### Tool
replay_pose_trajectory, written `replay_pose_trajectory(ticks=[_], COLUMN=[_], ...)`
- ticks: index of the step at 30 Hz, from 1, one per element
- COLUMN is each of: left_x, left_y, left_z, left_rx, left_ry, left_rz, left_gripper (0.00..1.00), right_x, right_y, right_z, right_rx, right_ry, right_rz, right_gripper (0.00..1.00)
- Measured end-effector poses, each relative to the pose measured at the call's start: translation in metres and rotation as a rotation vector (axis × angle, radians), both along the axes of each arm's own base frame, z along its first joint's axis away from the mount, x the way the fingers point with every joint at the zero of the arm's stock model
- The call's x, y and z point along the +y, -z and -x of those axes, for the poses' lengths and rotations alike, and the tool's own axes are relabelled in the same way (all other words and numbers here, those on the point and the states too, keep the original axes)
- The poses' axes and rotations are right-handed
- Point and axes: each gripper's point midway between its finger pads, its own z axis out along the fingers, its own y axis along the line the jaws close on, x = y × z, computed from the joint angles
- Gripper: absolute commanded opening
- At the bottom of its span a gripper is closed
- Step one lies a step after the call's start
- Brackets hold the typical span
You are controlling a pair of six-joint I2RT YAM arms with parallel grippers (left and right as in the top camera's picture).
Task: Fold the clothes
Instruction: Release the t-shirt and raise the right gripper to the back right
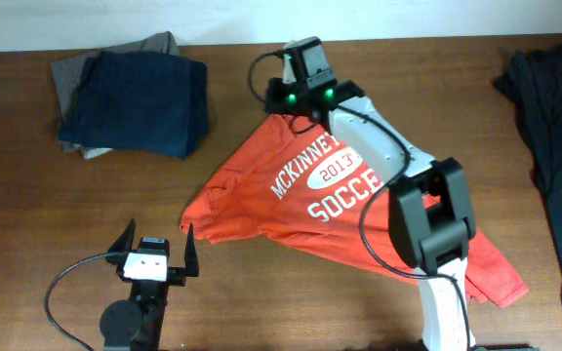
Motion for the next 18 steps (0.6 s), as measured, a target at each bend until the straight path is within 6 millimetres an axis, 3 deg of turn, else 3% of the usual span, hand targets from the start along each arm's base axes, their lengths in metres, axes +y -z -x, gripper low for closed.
replay_pose_trajectory(ticks=[2, 3, 4, 5, 9, 12, 14, 15, 18], left_x=[0.000, 0.000, 0.000, 0.000, 0.000, 0.000, 0.000, 0.000, -0.002], left_y=[0.000, 0.000, 0.000, 0.000, 0.000, 0.000, 0.000, 0.000, -0.001], left_z=[0.000, 0.000, 0.000, 0.000, 0.000, 0.000, 0.000, 0.000, 0.000], left_rx=[0.000, 0.000, 0.000, 0.000, 0.000, 0.000, 0.000, 0.000, -0.002], left_ry=[0.000, 0.000, 0.000, 0.000, 0.001, 0.001, 0.001, 0.001, 0.010], left_rz=[0.000, 0.000, 0.000, 0.000, 0.000, 0.000, 0.000, 0.000, 0.001], left_gripper=[0.99, 0.99, 0.99, 0.99, 0.99, 0.99, 0.99, 0.99, 0.99], right_x=[-0.036, -0.066, -0.075, -0.100, -0.201, -0.261, -0.289, -0.298, -0.316], right_y=[-0.003, -0.013, -0.018, -0.030, -0.084, -0.101, -0.100, -0.096, -0.087], right_z=[0.005, 0.008, 0.008, 0.009, 0.018, 0.033, 0.046, 0.052, 0.060], right_rx=[0.048, 0.068, 0.067, 0.069, 0.060, 0.088, 0.135, 0.162, 0.211], right_ry=[0.070, 0.129, 0.149, 0.195, 0.392, 0.513, 0.565, 0.585, 0.610], right_rz=[0.079, 0.125, 0.136, 0.160, 0.204, 0.227, 0.249, 0.254, 0.270], right_gripper=[0.05, 0.15, 0.22, 0.34, 0.47, 0.63, 0.80, 0.99, 0.99])
